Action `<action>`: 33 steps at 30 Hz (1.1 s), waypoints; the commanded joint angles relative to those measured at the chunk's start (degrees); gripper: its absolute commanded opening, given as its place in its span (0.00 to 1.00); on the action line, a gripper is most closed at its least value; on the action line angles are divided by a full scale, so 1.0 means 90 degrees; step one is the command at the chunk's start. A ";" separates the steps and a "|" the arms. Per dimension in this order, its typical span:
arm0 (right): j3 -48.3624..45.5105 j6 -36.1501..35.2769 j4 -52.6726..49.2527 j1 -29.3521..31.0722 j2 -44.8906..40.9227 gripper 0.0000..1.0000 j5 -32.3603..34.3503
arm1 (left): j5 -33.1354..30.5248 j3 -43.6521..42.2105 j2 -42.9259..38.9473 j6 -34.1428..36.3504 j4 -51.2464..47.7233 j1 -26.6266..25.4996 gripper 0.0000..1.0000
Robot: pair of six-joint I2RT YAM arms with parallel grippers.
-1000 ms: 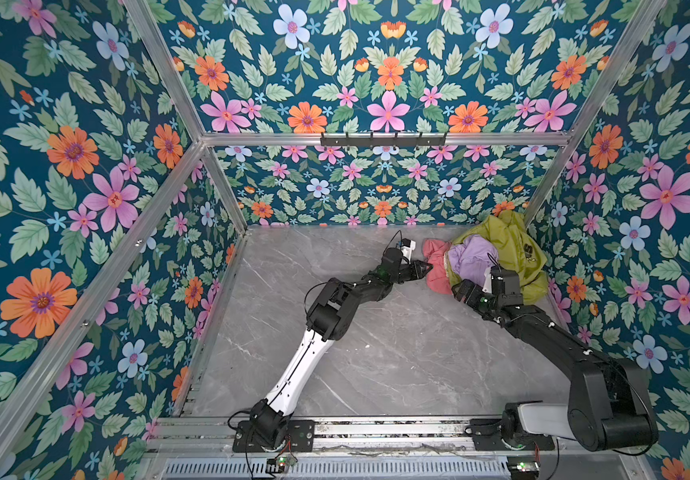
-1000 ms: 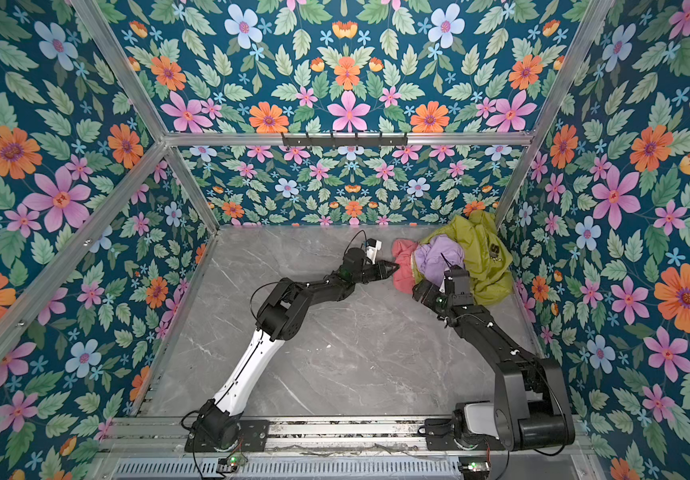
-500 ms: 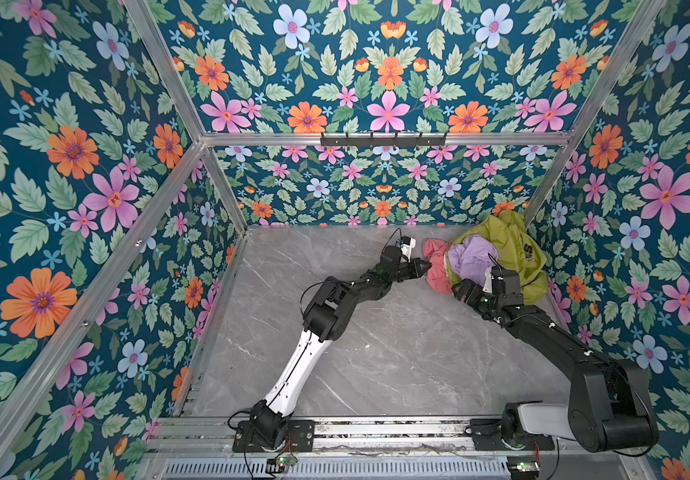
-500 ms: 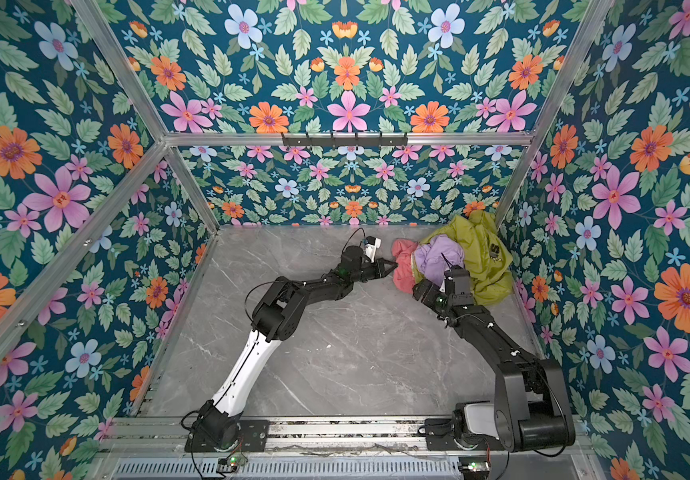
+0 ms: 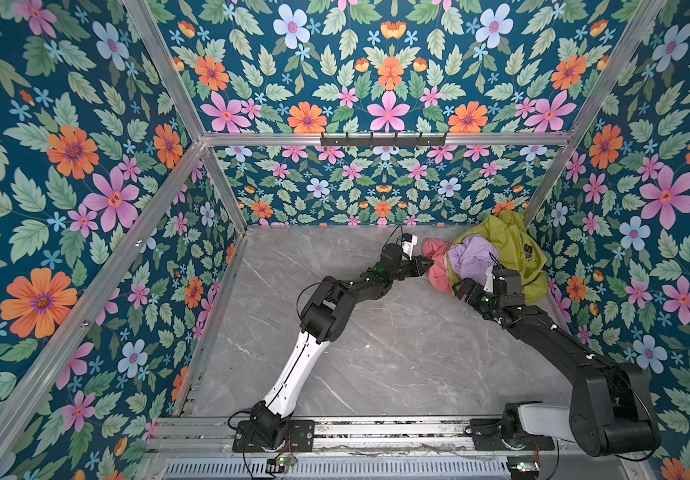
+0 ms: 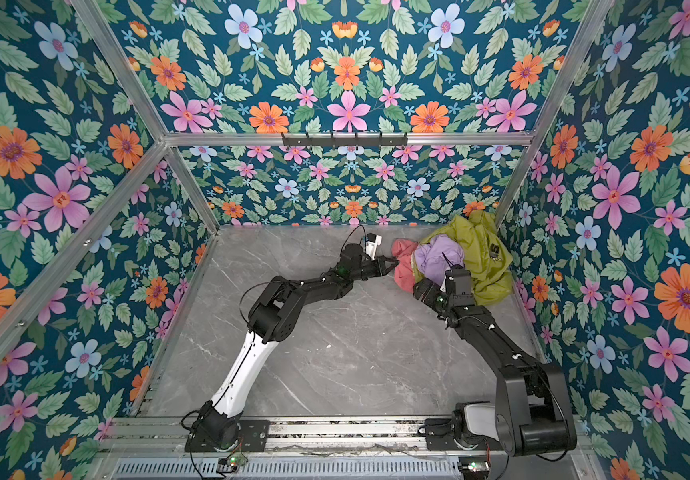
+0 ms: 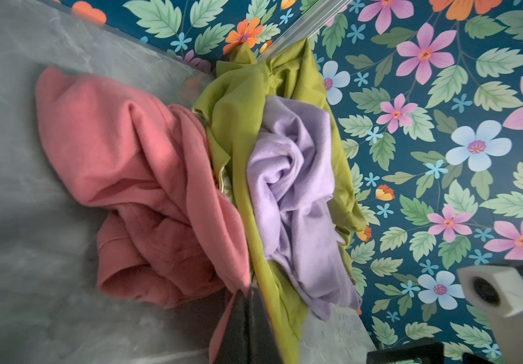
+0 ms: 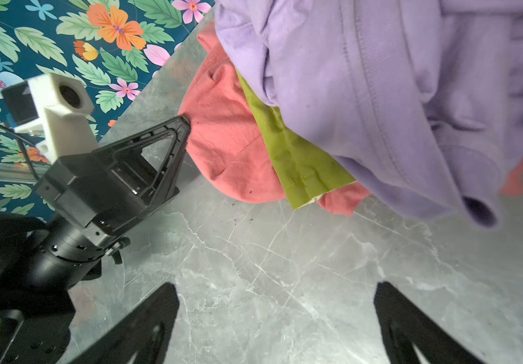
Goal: Pick out a specific cloth from the pile
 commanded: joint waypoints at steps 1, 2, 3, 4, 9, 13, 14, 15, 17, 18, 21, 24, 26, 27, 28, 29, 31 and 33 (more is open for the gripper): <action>0.0007 0.0010 0.0003 0.0006 -0.0040 0.98 0.0001 | -0.0033 0.0031 -0.0205 0.0141 0.0273 -0.0043 0.00; 0.0017 0.0010 -0.0002 0.0006 -0.0054 0.98 0.0011 | -0.0048 0.0052 -0.0250 0.0154 0.0262 -0.0059 0.00; 0.0017 0.0001 -0.0011 0.0013 -0.0056 0.98 0.0023 | -0.0052 0.0063 -0.0295 0.0175 0.0252 -0.0072 0.00; 0.0027 0.0000 -0.0024 0.0006 -0.0073 0.98 0.0031 | -0.0062 0.0075 -0.0343 0.0189 0.0243 -0.0088 0.00; 0.0056 -0.0024 -0.0098 0.0007 -0.0189 0.98 0.0120 | -0.0067 0.0153 -0.0505 0.0199 0.0235 -0.0140 0.00; 0.0047 -0.0058 -0.0143 0.0010 -0.0309 0.98 0.0225 | -0.0091 0.0184 -0.0640 0.0220 0.0232 -0.0179 0.00; 0.0048 -0.0058 -0.0146 0.0009 -0.0331 0.98 0.0249 | -0.0094 0.0183 -0.0676 0.0237 0.0227 -0.0181 0.00; 0.0046 -0.0068 -0.0156 0.0012 -0.0347 0.98 0.0267 | -0.0110 0.0178 -0.0709 0.0253 0.0223 -0.0190 0.00; 0.0047 -0.0083 -0.0173 0.0006 -0.0389 0.98 0.0303 | -0.0126 0.0179 -0.0777 0.0269 0.0221 -0.0199 0.00; 0.0037 -0.0079 -0.0170 0.0010 -0.0405 0.99 0.0308 | -0.0128 0.0182 -0.0801 0.0282 0.0223 -0.0191 0.00; 0.0037 -0.0095 -0.0180 0.0007 -0.0441 0.99 0.0329 | -0.0136 0.0182 -0.0894 0.0289 0.0217 -0.0196 0.00; 0.0027 -0.0097 -0.0190 0.0012 -0.0467 0.99 0.0363 | -0.0140 0.0182 -0.0988 0.0304 0.0222 -0.0194 0.00; 0.0017 -0.0107 -0.0187 0.0008 -0.0501 0.99 0.0385 | -0.0157 0.0172 -0.1050 0.0318 0.0215 -0.0200 0.00; 0.0008 -0.0107 -0.0190 0.0007 -0.0518 0.99 0.0387 | -0.0160 0.0161 -0.1080 0.0324 0.0222 -0.0196 0.00; 0.0008 -0.0107 -0.0187 0.0011 -0.0524 0.99 0.0396 | -0.0170 0.0153 -0.1112 0.0335 0.0220 -0.0201 0.00; 0.0013 -0.0107 -0.0192 0.0006 -0.0547 0.99 0.0413 | -0.0179 0.0145 -0.1148 0.0353 0.0205 -0.0205 0.00; 0.0008 -0.0104 -0.0185 0.0007 -0.0572 0.99 0.0436 | -0.0196 0.0143 -0.1194 0.0355 0.0209 -0.0210 0.00; 0.0008 -0.0116 -0.0175 0.0013 -0.0582 0.99 0.0451 | -0.0195 0.0160 -0.1237 0.0358 0.0223 -0.0204 0.00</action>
